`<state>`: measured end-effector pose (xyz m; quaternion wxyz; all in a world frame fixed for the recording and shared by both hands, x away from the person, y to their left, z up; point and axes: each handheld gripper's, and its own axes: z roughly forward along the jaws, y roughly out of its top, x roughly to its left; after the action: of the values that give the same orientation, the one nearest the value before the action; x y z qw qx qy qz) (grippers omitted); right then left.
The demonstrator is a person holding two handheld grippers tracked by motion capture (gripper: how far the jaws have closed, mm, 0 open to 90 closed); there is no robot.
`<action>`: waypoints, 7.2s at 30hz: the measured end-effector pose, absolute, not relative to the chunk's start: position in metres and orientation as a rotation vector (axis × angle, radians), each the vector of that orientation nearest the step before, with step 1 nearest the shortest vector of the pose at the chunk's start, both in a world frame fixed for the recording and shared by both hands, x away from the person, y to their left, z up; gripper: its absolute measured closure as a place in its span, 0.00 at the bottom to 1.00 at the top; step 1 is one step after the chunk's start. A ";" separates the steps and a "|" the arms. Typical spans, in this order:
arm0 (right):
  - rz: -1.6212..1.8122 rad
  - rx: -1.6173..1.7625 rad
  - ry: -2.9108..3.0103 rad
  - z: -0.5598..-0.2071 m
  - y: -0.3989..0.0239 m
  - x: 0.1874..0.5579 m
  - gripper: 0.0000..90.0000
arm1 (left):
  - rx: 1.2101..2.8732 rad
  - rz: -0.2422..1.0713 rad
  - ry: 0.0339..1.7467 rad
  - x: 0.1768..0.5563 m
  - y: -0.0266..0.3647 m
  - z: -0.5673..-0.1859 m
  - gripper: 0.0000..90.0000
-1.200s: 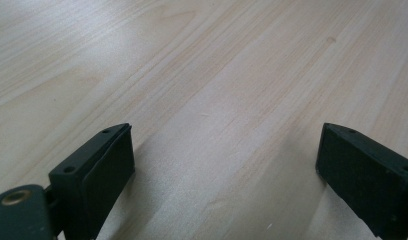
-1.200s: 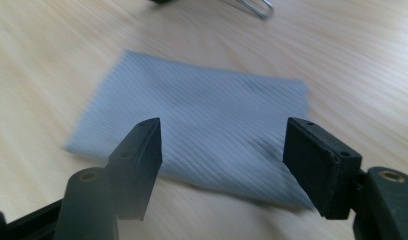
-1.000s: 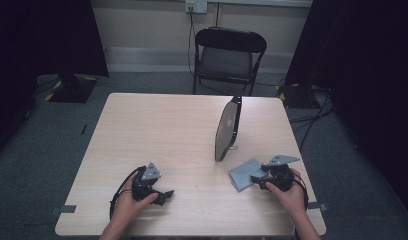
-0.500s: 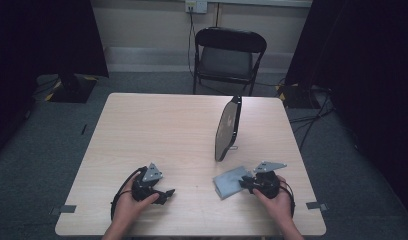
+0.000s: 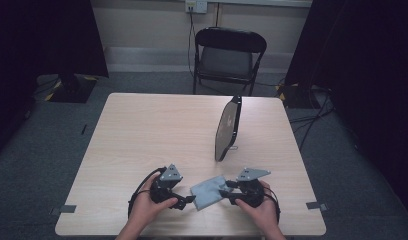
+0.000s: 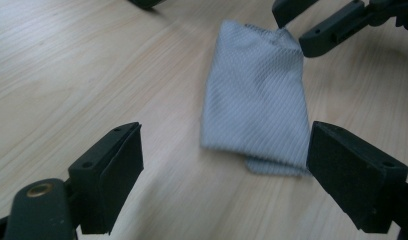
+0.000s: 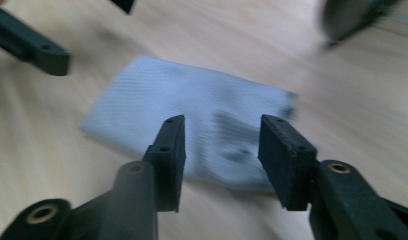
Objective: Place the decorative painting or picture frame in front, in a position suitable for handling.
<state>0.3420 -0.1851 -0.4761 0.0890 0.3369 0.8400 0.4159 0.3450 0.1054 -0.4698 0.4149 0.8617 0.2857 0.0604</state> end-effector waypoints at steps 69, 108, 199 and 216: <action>1.089 1.053 2.378 -0.471 -0.207 0.356 0.33 | 2.234 0.207 0.906 0.350 0.196 -0.466 0.88; 1.137 1.104 2.256 -0.448 -0.152 0.402 0.47 | 2.181 0.278 1.014 0.341 0.204 -0.473 0.46; 1.294 1.347 2.086 -0.374 -0.203 0.438 0.91 | 2.213 0.309 0.972 0.345 0.195 -0.470 0.46; 1.370 1.306 2.065 -0.377 -0.238 0.378 0.91 | 2.238 0.315 0.955 0.346 0.186 -0.471 0.46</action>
<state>0.3778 -0.2379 -0.3772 0.1692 0.4596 0.7265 0.4820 0.3459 0.1863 -0.4708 0.3374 0.8586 0.3664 0.1209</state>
